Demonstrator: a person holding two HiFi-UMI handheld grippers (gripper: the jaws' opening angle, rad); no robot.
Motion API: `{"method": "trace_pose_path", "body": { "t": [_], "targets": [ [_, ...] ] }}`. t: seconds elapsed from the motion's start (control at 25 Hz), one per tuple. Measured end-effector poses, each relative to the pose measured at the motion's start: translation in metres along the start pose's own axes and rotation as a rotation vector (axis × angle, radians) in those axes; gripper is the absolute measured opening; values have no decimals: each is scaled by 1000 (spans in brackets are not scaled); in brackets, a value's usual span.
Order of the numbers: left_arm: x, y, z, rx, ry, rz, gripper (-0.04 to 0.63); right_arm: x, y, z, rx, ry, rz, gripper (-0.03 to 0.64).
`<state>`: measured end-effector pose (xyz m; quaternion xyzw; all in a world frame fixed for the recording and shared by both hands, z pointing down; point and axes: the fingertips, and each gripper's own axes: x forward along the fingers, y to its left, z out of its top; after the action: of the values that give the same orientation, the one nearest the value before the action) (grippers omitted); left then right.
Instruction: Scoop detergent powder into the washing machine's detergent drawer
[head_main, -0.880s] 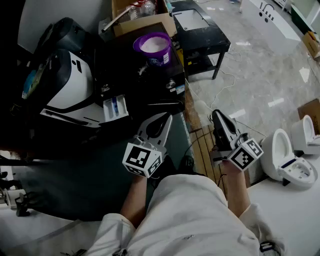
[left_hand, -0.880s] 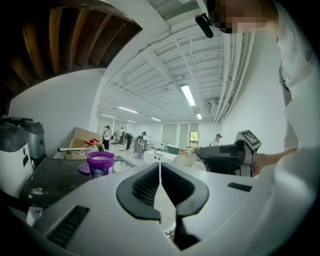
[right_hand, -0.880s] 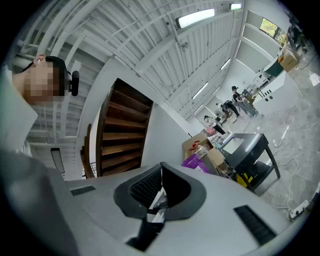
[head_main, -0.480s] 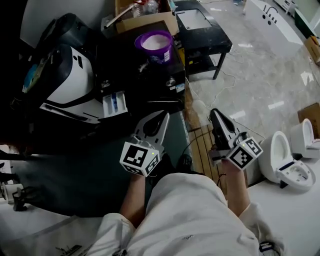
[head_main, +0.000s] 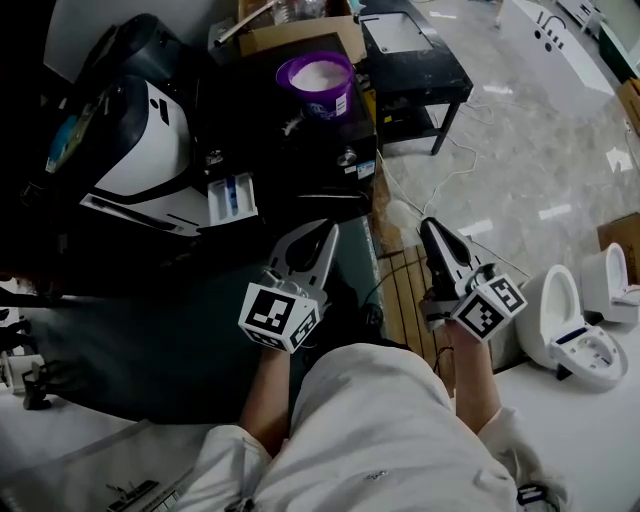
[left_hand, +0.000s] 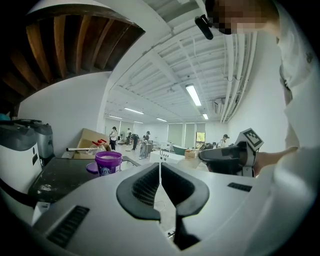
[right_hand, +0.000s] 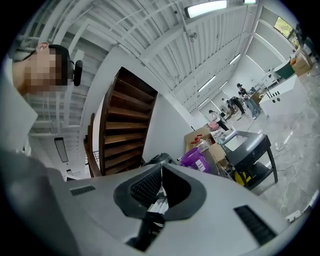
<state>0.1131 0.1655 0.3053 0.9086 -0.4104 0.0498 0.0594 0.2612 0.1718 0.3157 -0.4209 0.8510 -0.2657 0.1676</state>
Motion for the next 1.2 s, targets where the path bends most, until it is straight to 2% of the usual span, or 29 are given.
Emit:
{"method": "trace_pose_path", "body": {
  "t": [0.52,1.2],
  "targets": [
    [8,37,-1,-12,1,23,25,43,-2,-1,22,16,18,11],
    [49,105,12,-31,-9,51,25,126,-25,18,30,51,37,11]
  ]
}}
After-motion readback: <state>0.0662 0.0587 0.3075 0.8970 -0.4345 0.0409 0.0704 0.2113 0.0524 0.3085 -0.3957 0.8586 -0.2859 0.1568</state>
